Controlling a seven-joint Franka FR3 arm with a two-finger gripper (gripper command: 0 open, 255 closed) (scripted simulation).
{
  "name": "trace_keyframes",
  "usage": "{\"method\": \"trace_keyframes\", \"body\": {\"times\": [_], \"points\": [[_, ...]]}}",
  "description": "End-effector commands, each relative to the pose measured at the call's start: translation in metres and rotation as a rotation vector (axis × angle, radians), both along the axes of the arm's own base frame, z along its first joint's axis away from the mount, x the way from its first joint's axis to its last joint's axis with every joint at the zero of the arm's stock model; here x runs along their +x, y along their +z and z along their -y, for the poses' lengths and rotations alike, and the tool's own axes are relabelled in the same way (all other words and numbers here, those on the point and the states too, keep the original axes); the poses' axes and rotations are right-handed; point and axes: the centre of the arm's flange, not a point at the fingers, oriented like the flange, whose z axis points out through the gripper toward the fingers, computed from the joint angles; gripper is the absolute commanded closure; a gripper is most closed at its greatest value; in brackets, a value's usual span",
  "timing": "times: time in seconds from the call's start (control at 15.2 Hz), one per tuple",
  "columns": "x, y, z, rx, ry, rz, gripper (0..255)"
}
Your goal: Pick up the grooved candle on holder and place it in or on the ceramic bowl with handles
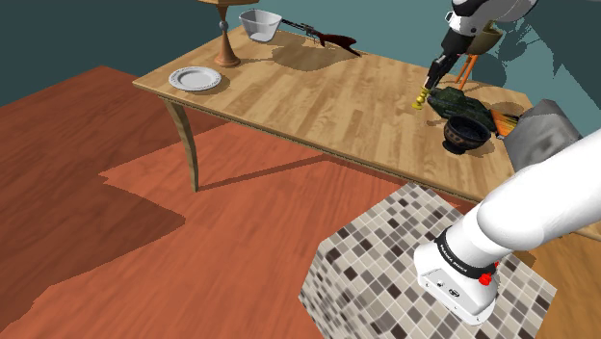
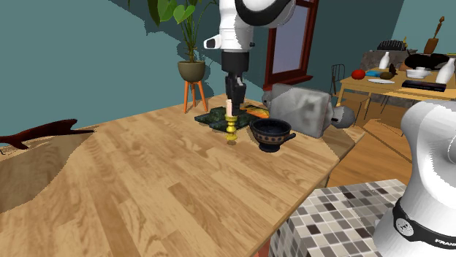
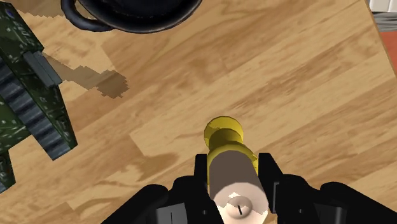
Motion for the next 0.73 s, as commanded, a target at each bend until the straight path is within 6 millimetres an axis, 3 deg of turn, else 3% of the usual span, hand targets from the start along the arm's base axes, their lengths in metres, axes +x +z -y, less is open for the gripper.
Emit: {"method": "trace_keyframes", "body": {"times": [0.0,0.66], "points": [[0.0,0.01,0.0,0.0,0.0,0.0,255],[0.0,0.063,0.0,0.0,0.0,0.0,255]]}}
